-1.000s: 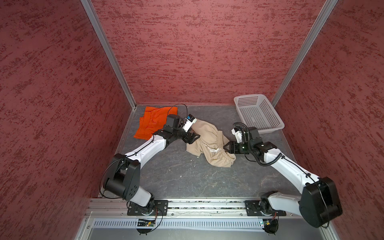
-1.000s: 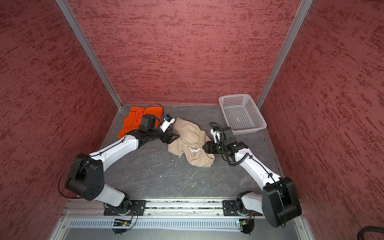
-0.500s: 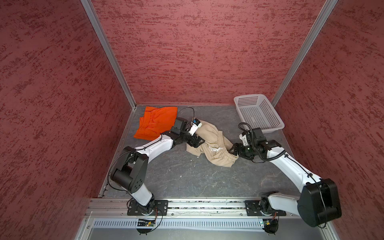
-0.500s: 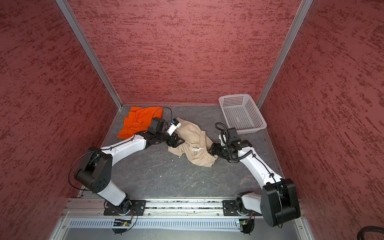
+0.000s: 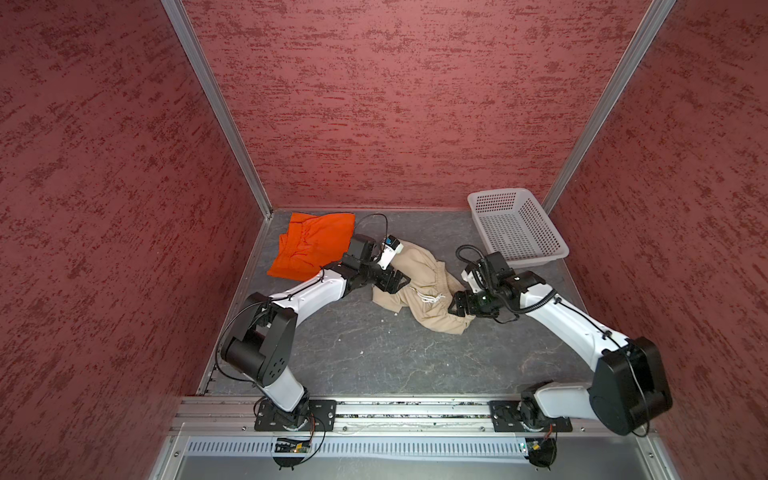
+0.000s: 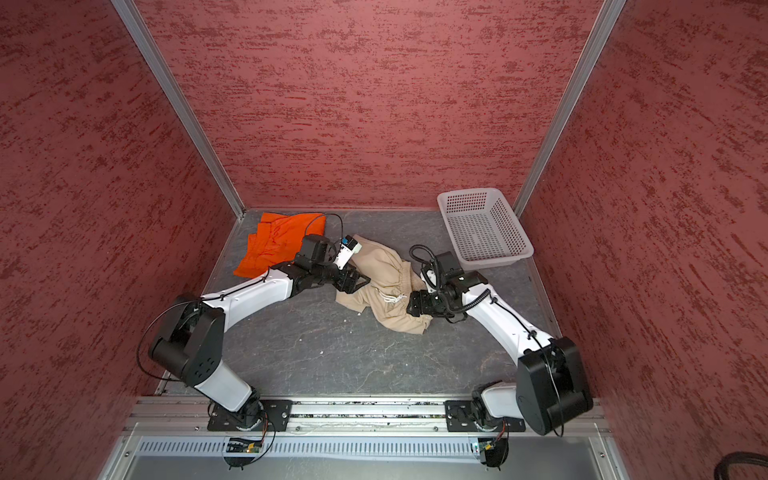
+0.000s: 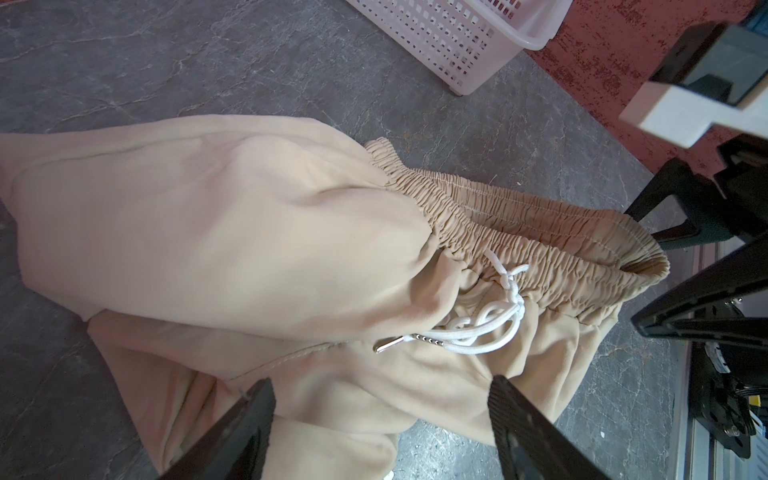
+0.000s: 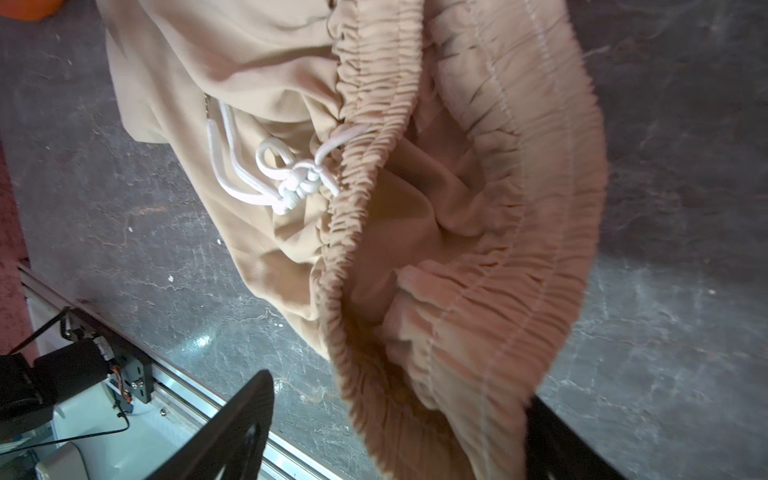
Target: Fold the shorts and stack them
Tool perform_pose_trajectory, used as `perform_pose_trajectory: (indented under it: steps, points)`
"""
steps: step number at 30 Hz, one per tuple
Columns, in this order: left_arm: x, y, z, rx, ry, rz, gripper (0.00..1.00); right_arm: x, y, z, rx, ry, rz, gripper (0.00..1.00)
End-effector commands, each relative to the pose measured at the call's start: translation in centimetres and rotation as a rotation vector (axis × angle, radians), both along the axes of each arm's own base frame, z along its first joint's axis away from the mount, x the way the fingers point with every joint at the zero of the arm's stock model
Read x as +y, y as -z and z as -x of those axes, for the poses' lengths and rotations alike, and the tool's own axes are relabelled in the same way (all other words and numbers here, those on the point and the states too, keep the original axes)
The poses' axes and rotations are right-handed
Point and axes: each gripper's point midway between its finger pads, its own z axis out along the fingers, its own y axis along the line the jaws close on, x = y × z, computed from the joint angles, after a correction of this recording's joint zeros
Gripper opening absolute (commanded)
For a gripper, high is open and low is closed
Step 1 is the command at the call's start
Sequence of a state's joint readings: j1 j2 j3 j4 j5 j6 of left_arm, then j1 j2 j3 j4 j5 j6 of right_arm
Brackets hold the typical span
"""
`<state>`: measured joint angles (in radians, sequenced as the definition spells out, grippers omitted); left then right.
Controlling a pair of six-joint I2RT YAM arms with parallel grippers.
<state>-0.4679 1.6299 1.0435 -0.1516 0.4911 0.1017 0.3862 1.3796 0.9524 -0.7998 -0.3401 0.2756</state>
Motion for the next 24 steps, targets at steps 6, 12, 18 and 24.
perform_pose_trajectory:
  steps: [6, 12, 18, 24]
  points:
    - [0.3, -0.2, 0.0, -0.023, -0.021, 0.000, 0.82, 0.0, 3.0, -0.5, 0.059, -0.075, 0.203, 0.47]
    - [0.8, -3.0, -0.4, -0.097, -0.048, 0.011, 0.82, 3.2, -3.9, -3.7, -0.077, -0.072, 0.021, 0.11]
    - [2.0, -8.6, -1.4, -0.238, -0.119, 0.028, 0.83, 7.3, -17.7, -8.9, -0.361, -0.080, -0.274, 0.00]
    - [5.1, -14.7, -2.6, -0.385, -0.258, 0.040, 0.84, 8.7, -32.9, -12.3, -0.713, -0.097, -0.527, 0.00]
